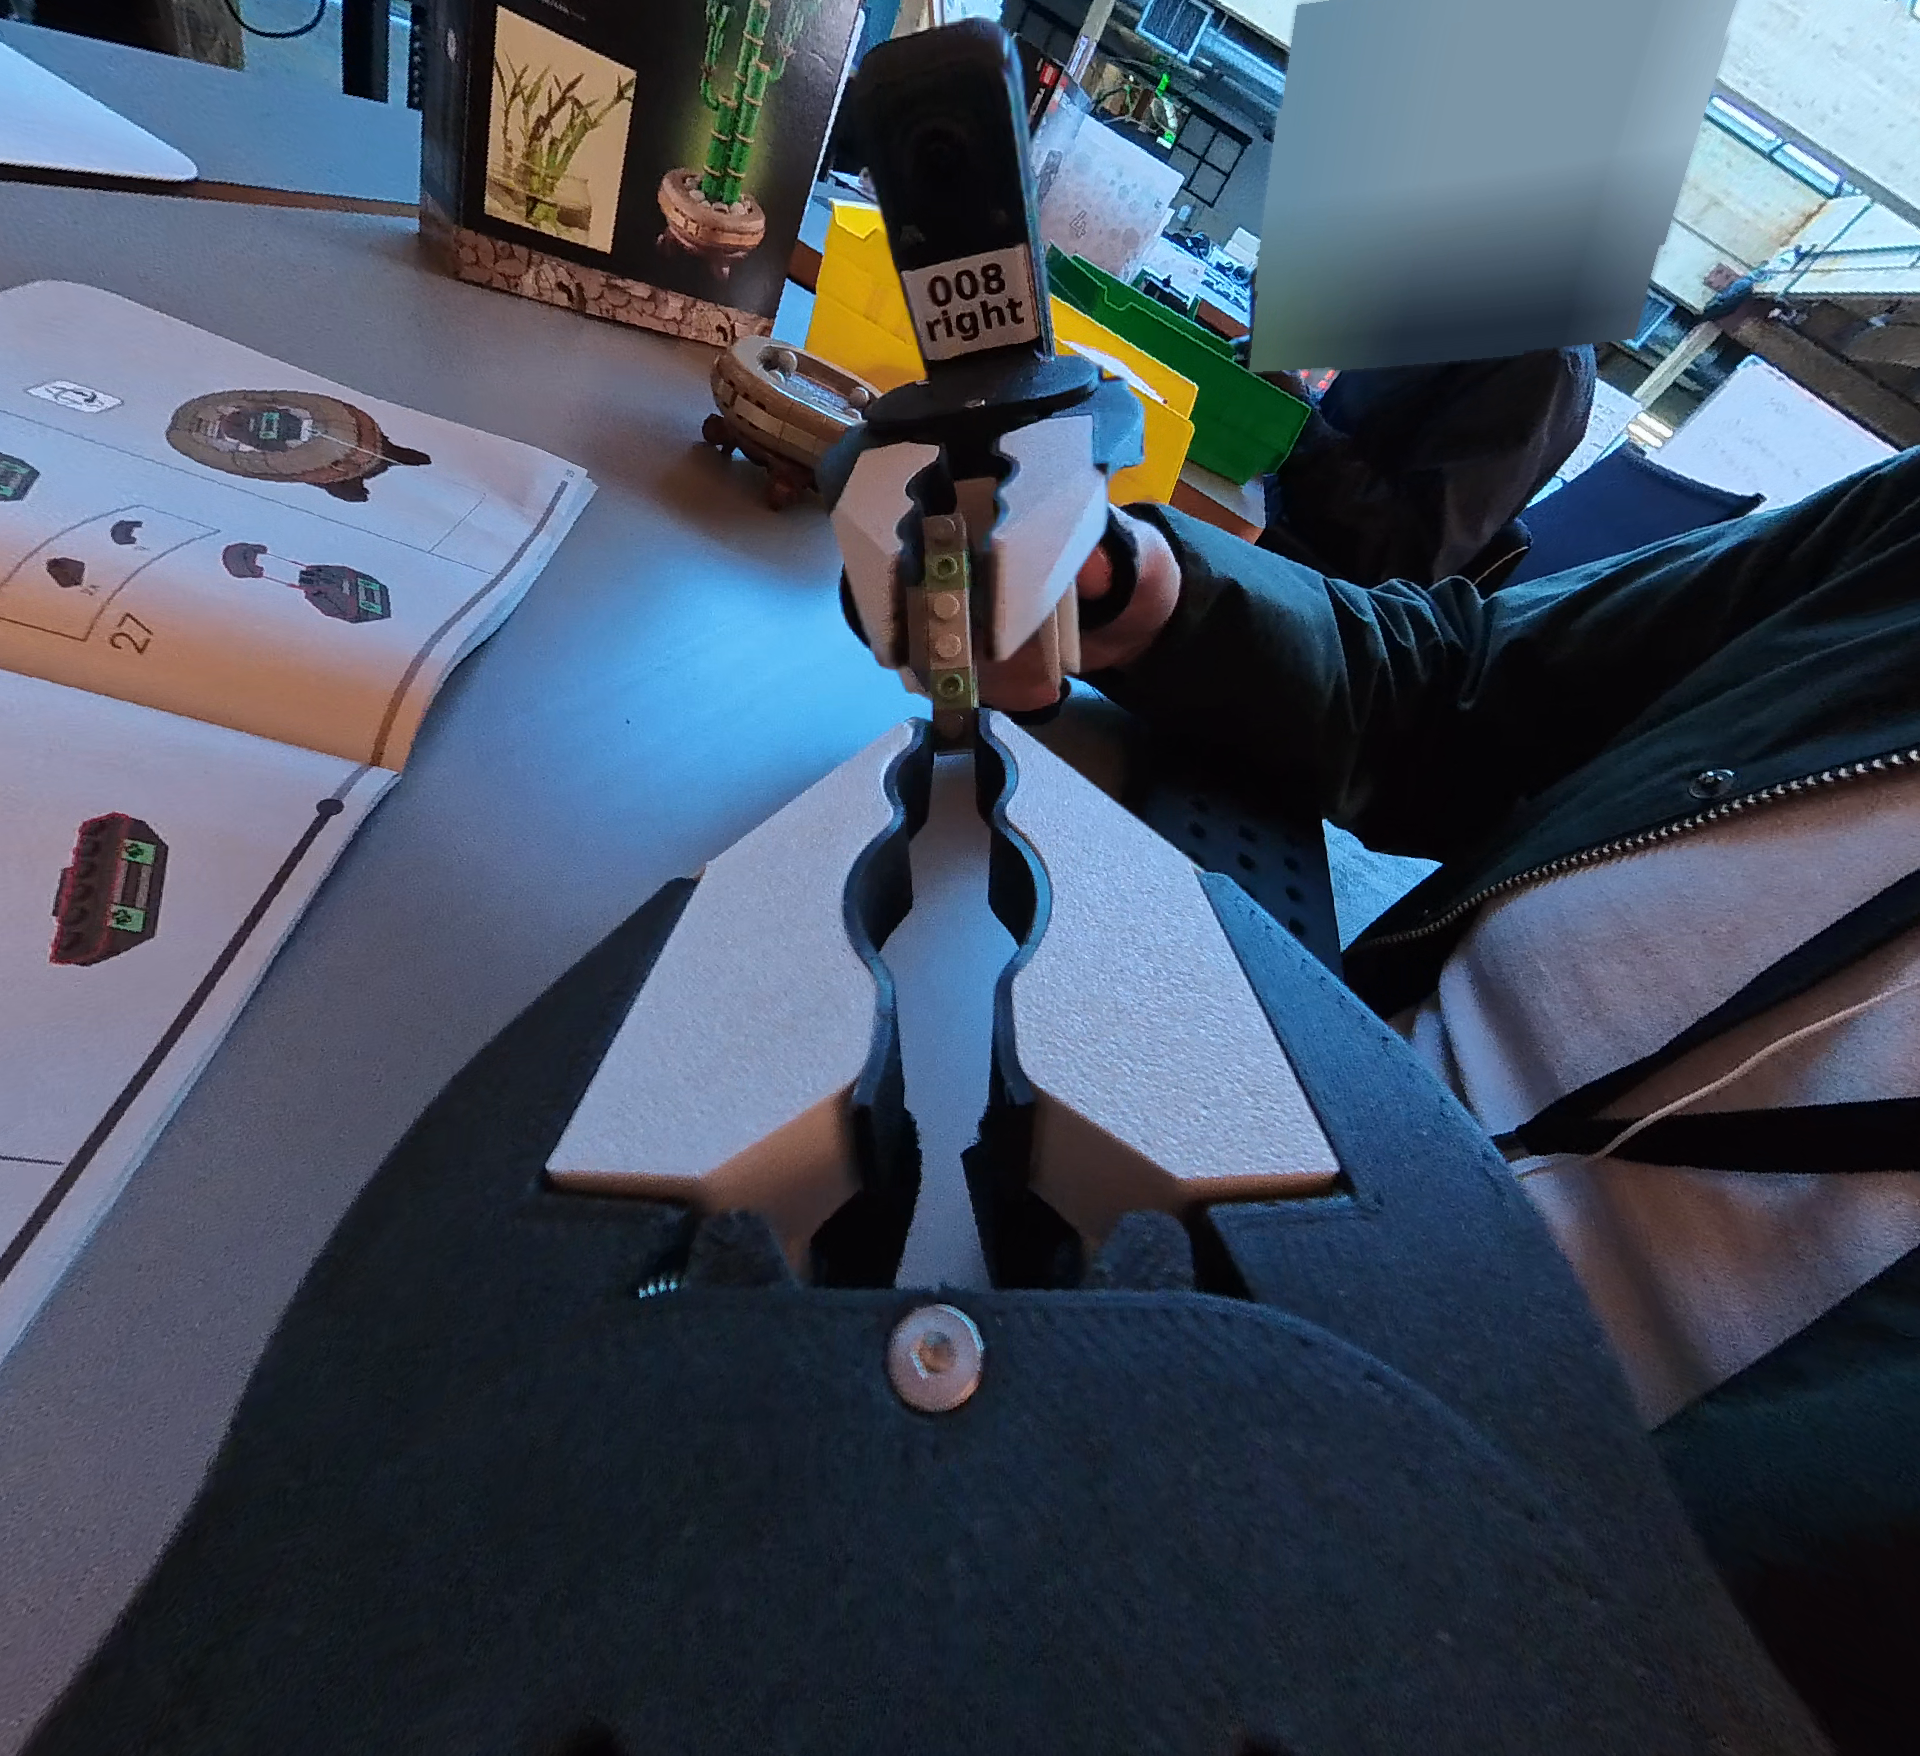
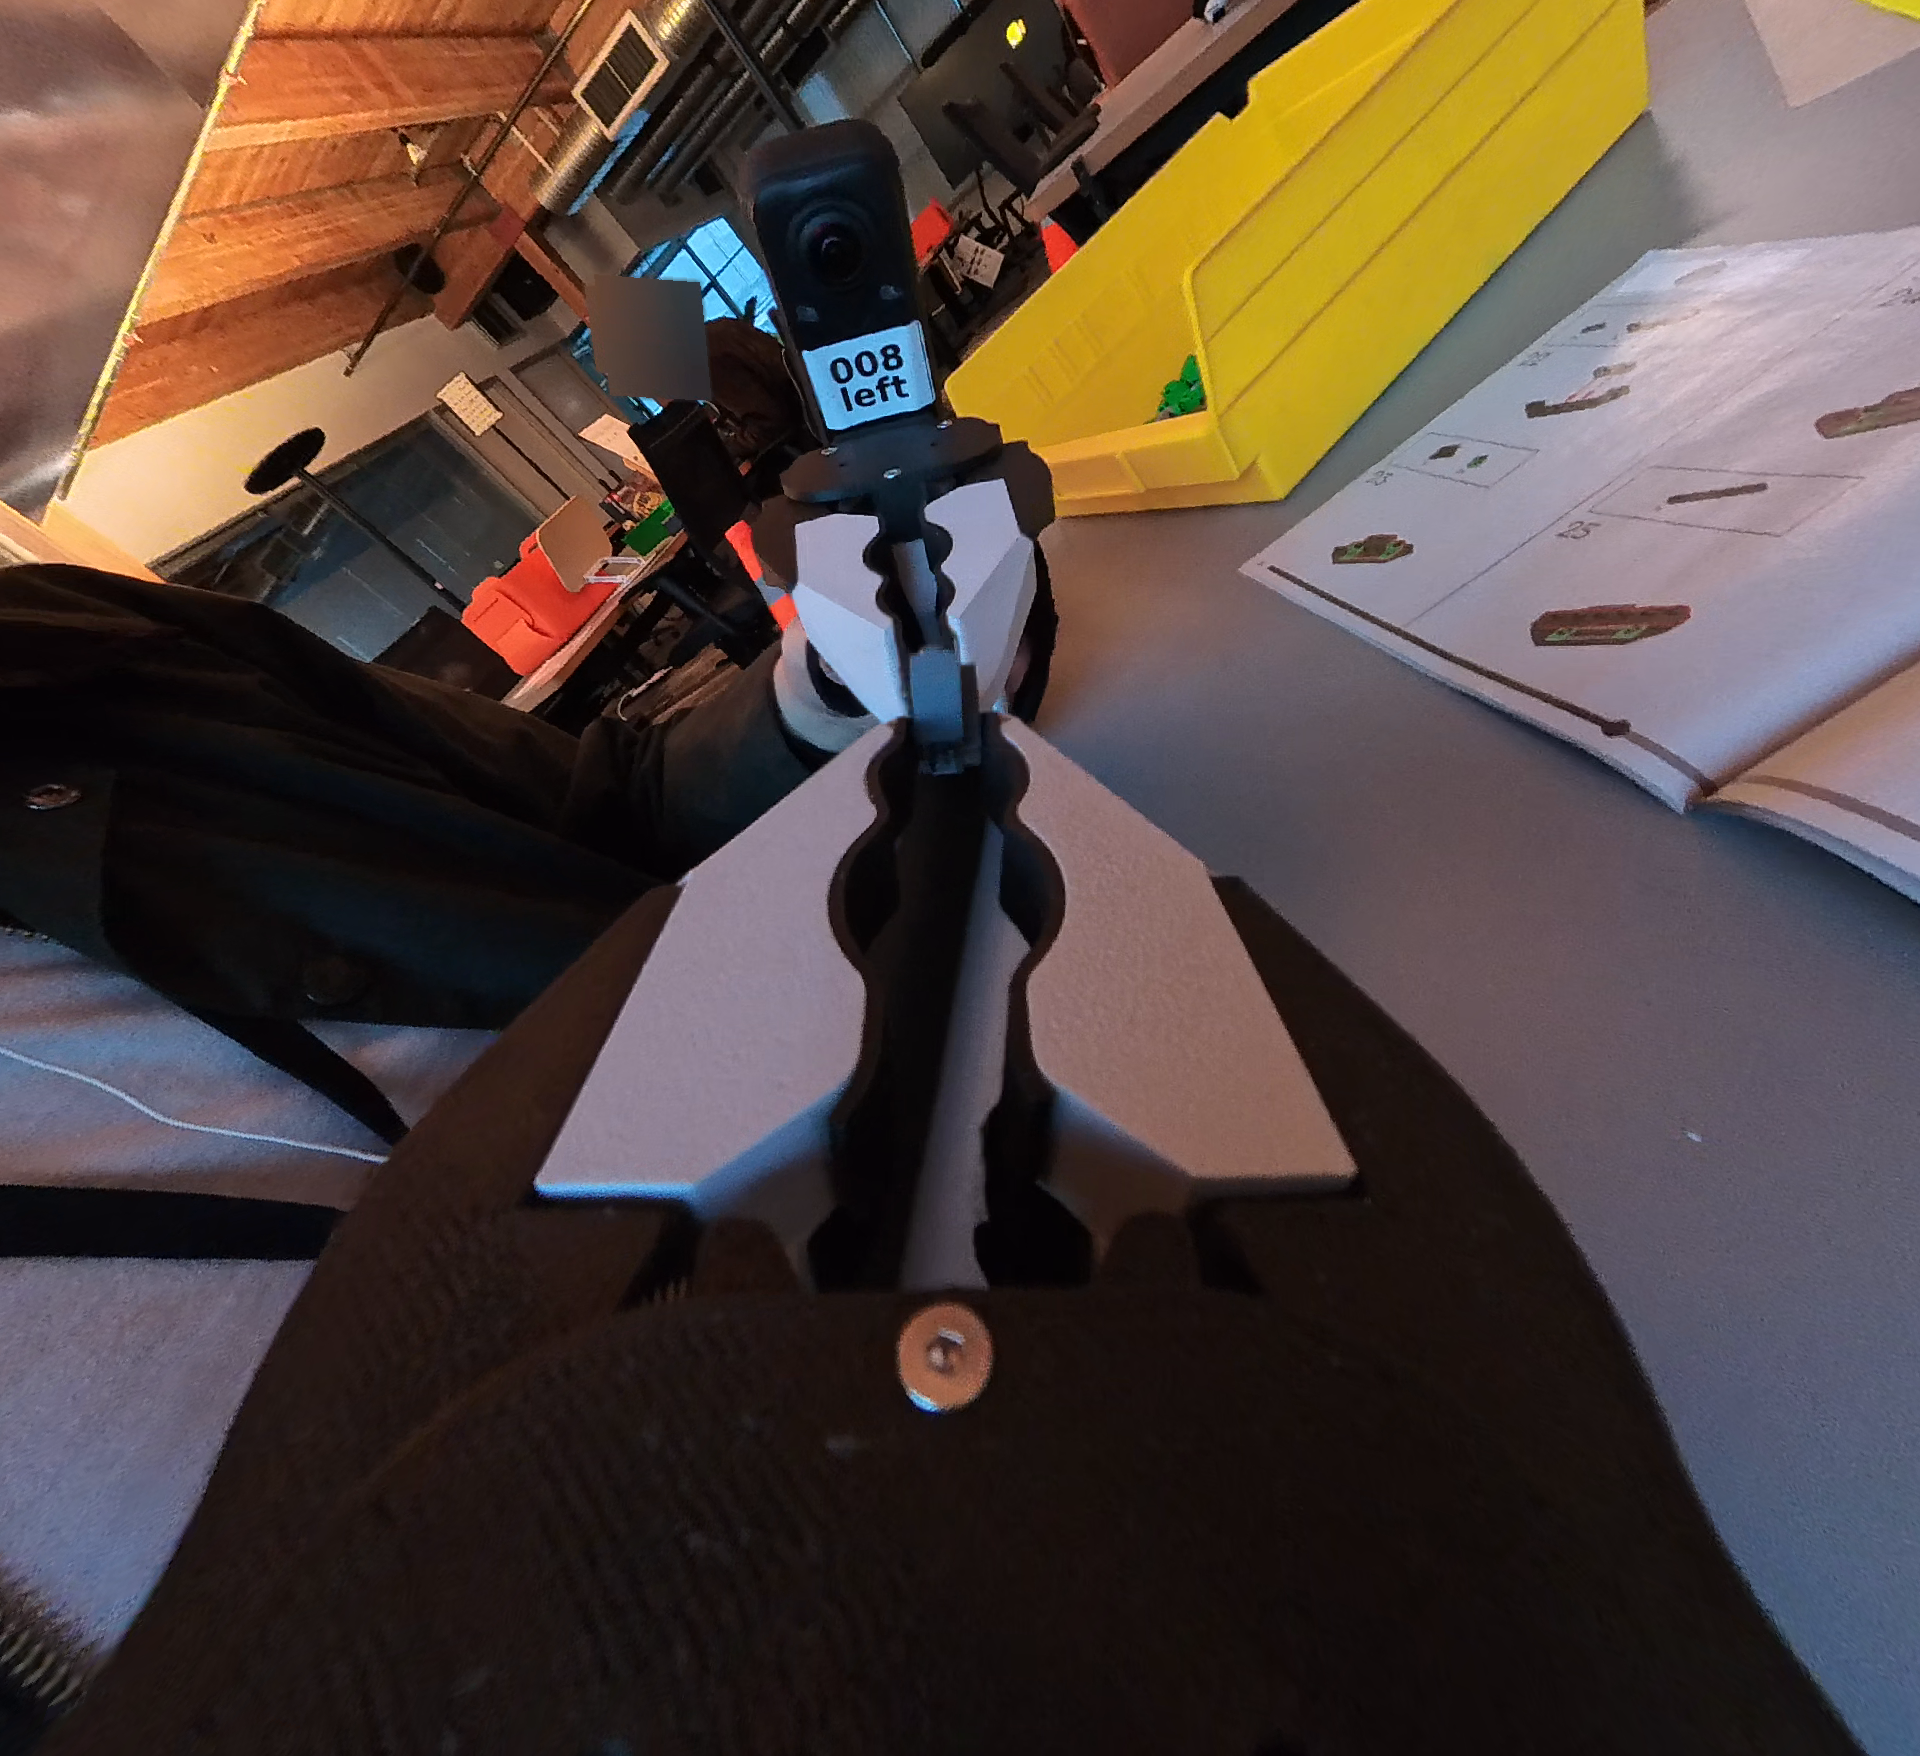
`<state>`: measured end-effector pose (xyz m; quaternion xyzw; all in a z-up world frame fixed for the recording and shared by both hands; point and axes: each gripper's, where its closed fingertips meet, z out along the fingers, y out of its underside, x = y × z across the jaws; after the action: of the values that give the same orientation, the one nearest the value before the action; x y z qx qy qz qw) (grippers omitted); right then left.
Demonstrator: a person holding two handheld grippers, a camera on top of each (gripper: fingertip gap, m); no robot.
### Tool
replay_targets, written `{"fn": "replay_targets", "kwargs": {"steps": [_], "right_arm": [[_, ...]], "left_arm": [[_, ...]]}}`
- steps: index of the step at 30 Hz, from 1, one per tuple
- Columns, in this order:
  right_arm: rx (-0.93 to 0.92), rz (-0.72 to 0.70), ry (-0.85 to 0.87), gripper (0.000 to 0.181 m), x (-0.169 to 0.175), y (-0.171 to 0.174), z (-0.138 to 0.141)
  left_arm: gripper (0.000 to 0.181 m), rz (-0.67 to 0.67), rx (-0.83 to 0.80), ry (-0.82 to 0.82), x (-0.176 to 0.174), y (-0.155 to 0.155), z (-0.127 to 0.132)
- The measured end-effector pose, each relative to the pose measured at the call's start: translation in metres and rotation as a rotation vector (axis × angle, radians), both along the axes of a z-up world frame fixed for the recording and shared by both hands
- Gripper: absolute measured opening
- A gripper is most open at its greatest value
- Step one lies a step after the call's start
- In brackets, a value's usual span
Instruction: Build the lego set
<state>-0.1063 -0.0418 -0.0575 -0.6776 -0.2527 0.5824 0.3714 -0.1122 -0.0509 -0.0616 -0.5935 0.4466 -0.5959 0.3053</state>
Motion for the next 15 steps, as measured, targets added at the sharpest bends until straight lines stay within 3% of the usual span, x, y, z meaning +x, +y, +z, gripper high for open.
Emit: {"fn": "replay_targets", "kwargs": {"steps": [2,9,15], "right_arm": [[0.029,-0.015,-0.032,0.021,-0.003,0.001,-0.002],[0.026,0.036,-0.055,0.010,-0.010,-0.006,-0.004],[0.053,0.108,-0.055,0.010,-0.011,-0.018,0.003]], "left_arm": [[0.006,0.003,-0.011,0.000,0.000,0.001,0.000],[0.006,-0.029,-0.054,-0.021,0.001,-0.003,0.004],[0.006,-0.143,-0.257,-0.051,-0.001,-0.014,0.011]]}}
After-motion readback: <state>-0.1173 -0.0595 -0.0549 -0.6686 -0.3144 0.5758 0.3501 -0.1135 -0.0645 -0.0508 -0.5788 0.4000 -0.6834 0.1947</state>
